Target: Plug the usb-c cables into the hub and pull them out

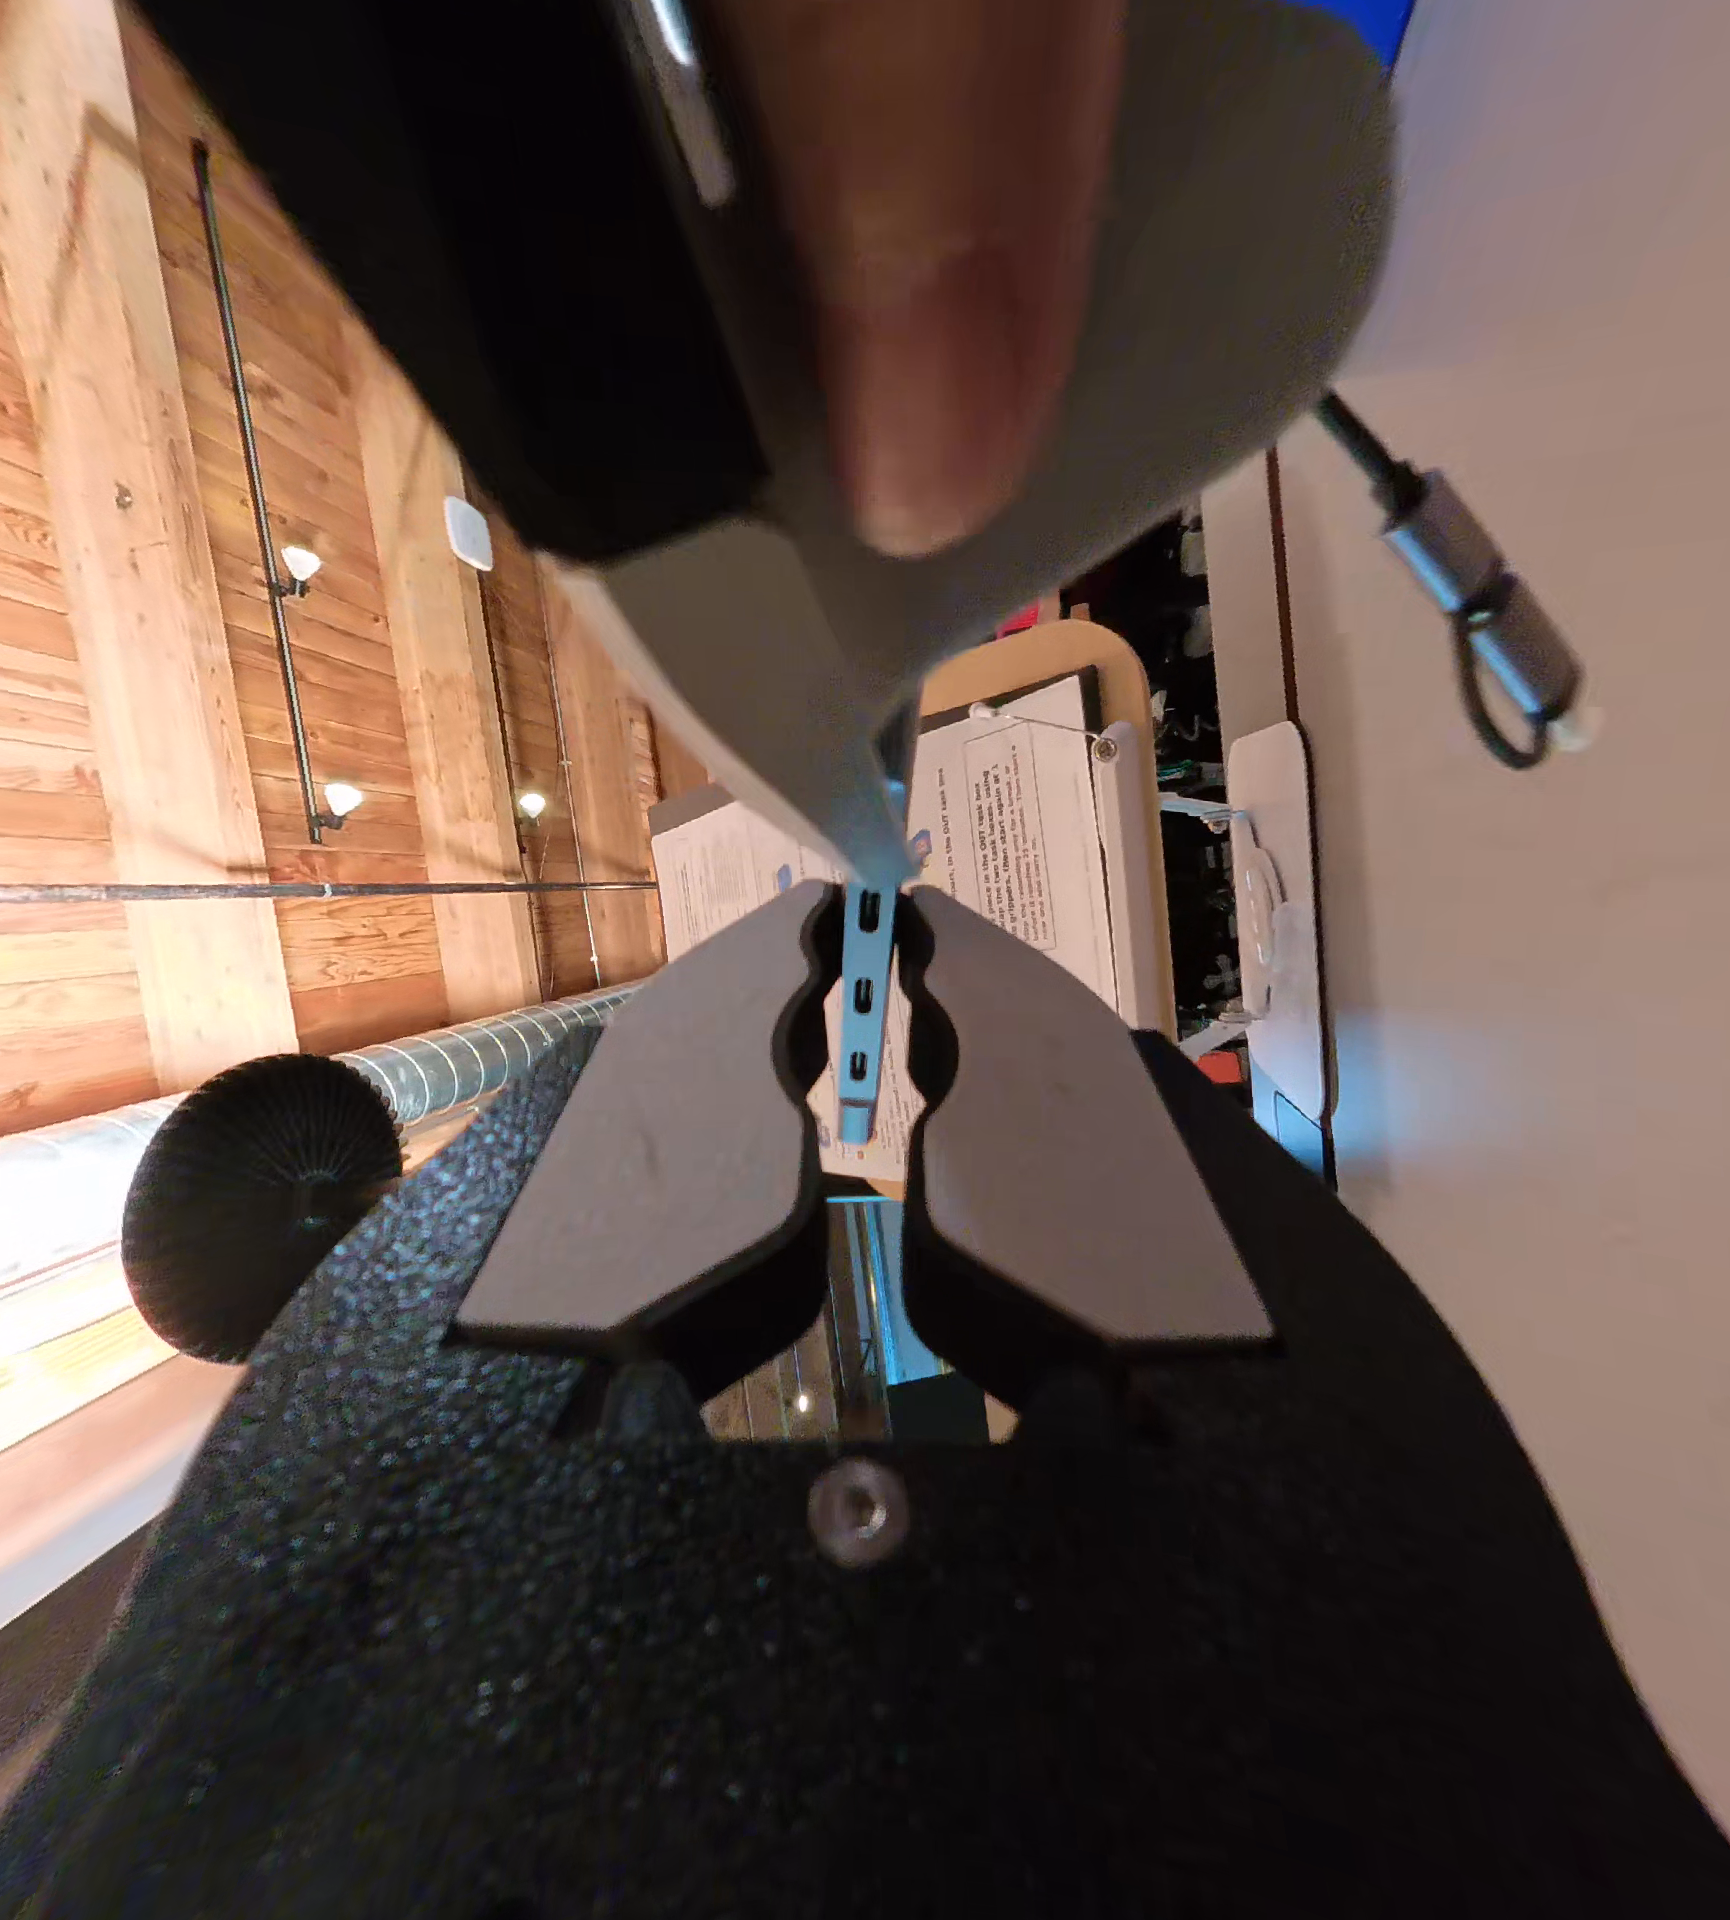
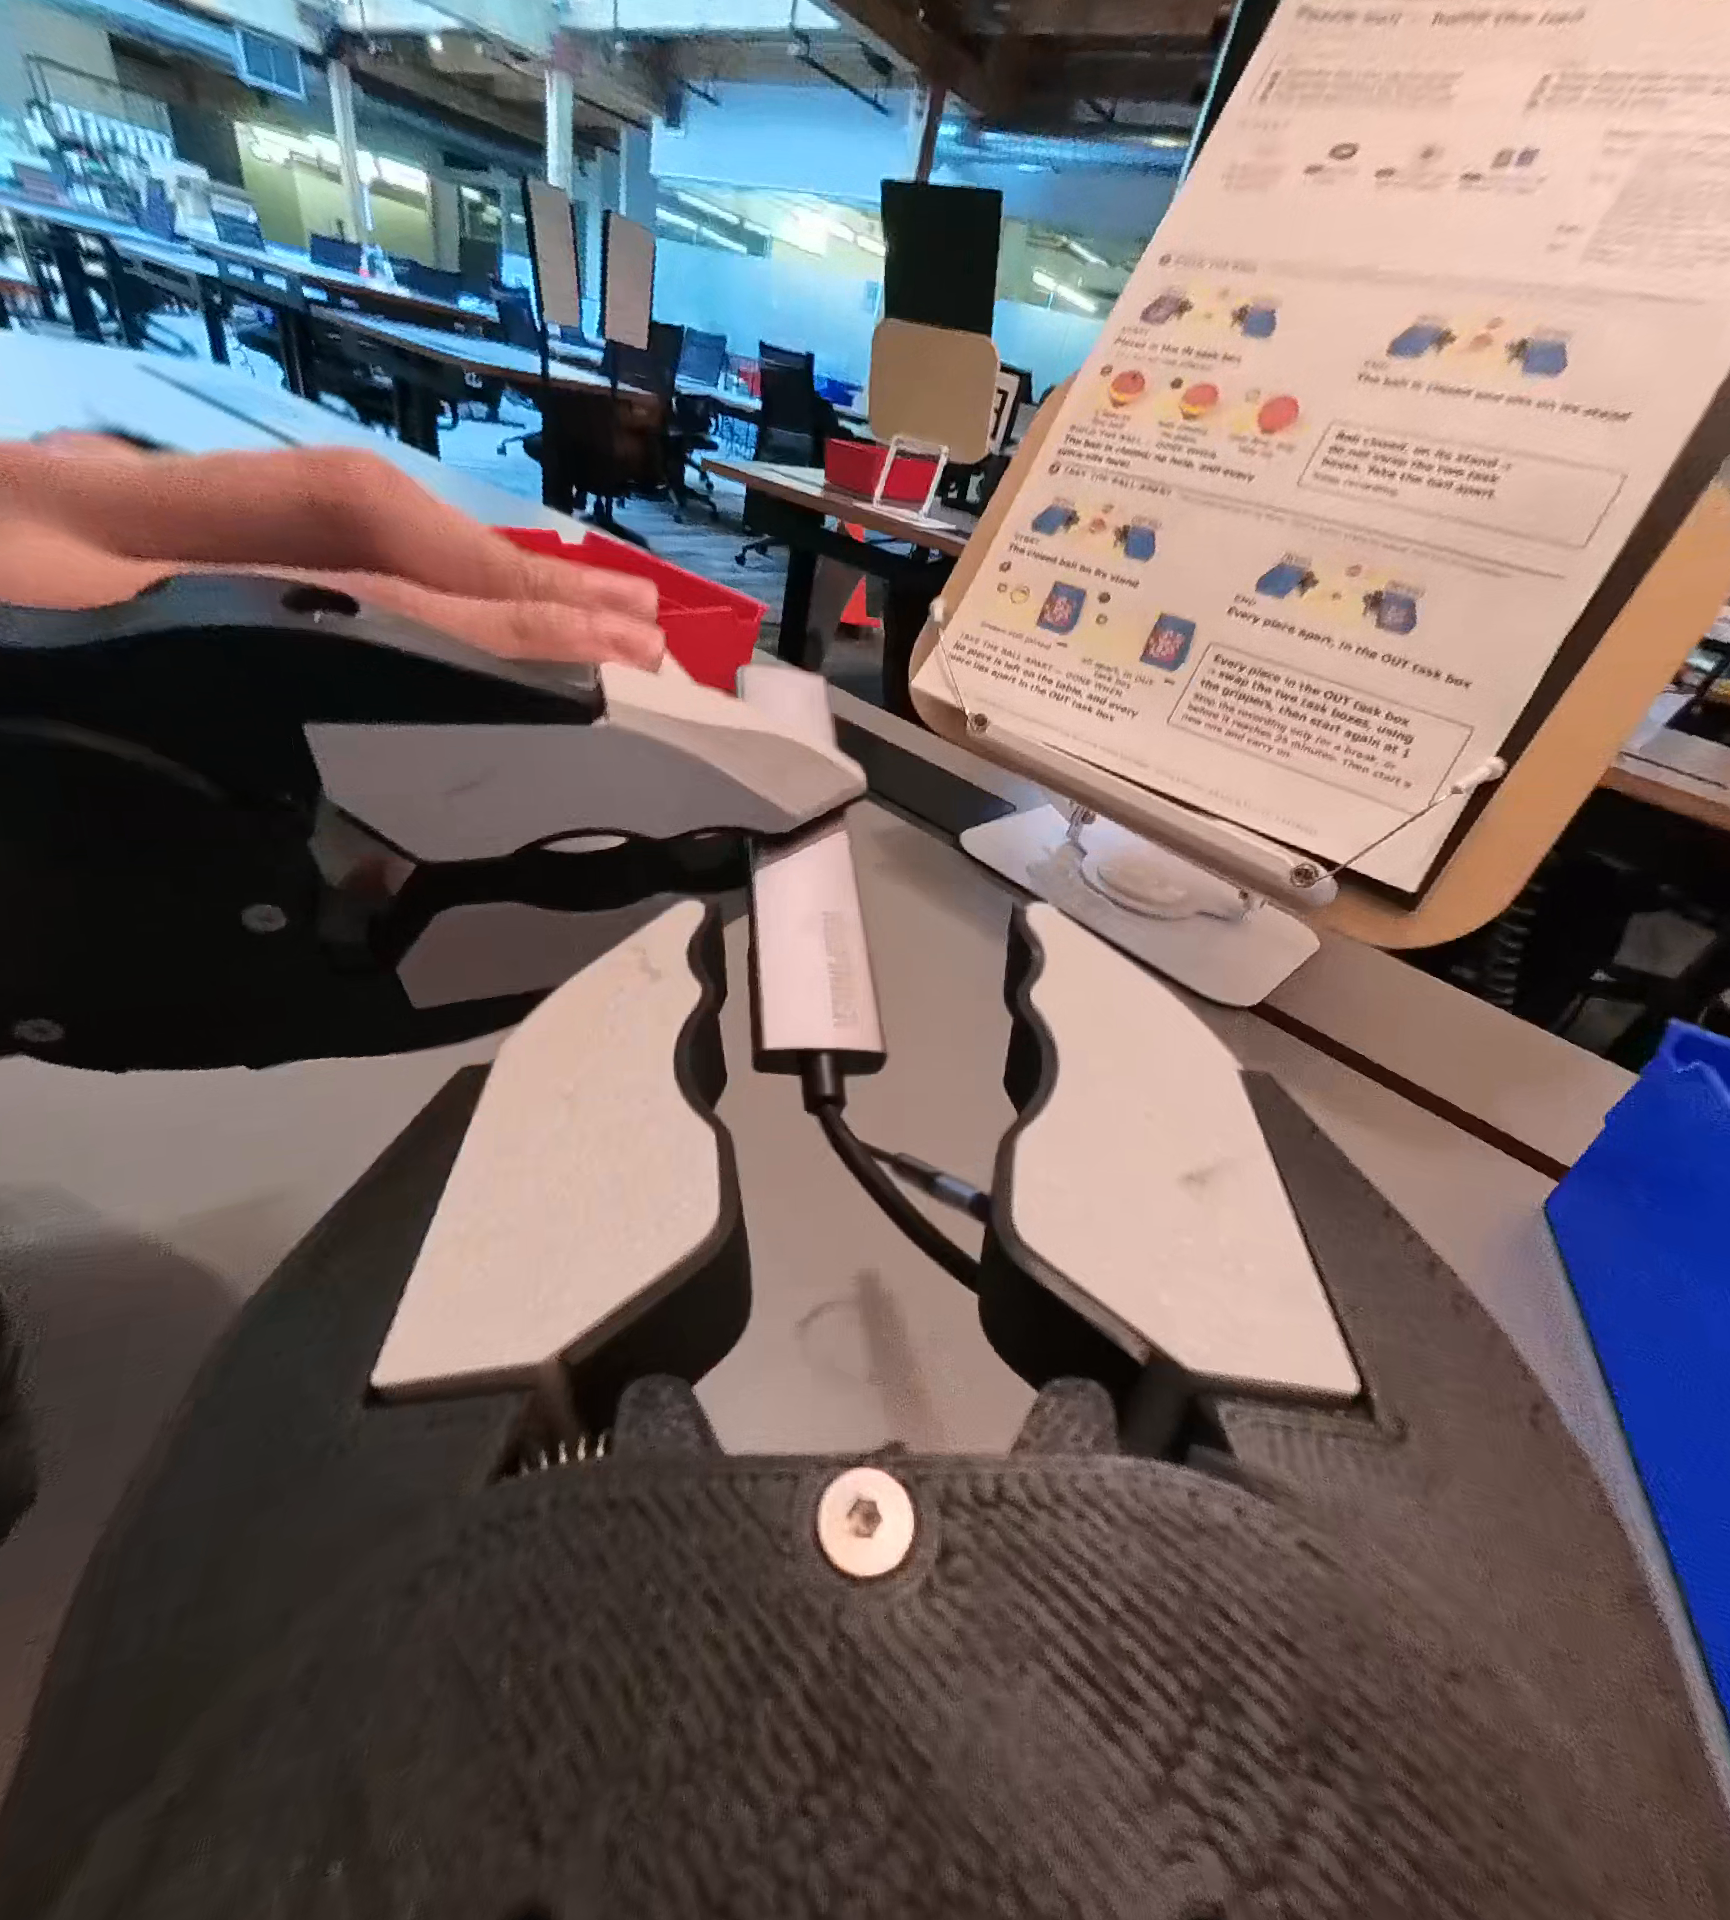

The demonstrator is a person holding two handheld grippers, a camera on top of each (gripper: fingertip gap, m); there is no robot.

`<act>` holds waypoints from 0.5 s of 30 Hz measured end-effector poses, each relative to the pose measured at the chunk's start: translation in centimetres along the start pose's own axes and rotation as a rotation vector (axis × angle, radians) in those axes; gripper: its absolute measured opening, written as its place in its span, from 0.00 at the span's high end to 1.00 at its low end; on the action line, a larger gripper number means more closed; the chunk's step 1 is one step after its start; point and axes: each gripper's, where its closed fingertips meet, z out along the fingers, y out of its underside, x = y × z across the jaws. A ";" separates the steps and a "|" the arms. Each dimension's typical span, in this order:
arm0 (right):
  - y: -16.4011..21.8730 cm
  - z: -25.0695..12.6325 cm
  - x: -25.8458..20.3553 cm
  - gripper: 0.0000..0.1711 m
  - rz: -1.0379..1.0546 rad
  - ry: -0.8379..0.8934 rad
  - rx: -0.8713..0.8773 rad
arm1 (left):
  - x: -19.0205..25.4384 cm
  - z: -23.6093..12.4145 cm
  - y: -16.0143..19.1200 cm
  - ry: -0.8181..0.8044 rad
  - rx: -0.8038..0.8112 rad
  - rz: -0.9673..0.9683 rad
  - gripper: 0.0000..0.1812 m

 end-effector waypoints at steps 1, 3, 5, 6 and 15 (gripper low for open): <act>0.4 0.1 -0.4 0.69 -0.023 -0.011 -0.010 | 0.1 0.0 0.0 0.004 0.003 0.009 0.95; 0.1 -0.3 -1.1 0.70 -0.098 -0.026 0.017 | 0.5 -0.2 0.0 0.011 0.023 0.026 0.95; -1.5 -1.0 -1.6 0.75 -0.120 -0.039 0.095 | 0.8 -0.3 0.0 0.009 0.037 0.032 0.95; -1.7 -1.0 -2.0 0.78 -0.081 -0.078 0.100 | 0.8 -0.4 -0.1 -0.002 0.040 0.039 0.95; 1.6 0.5 -1.6 0.86 0.026 -0.046 0.003 | 0.3 -0.3 -0.5 -0.026 0.052 0.015 0.95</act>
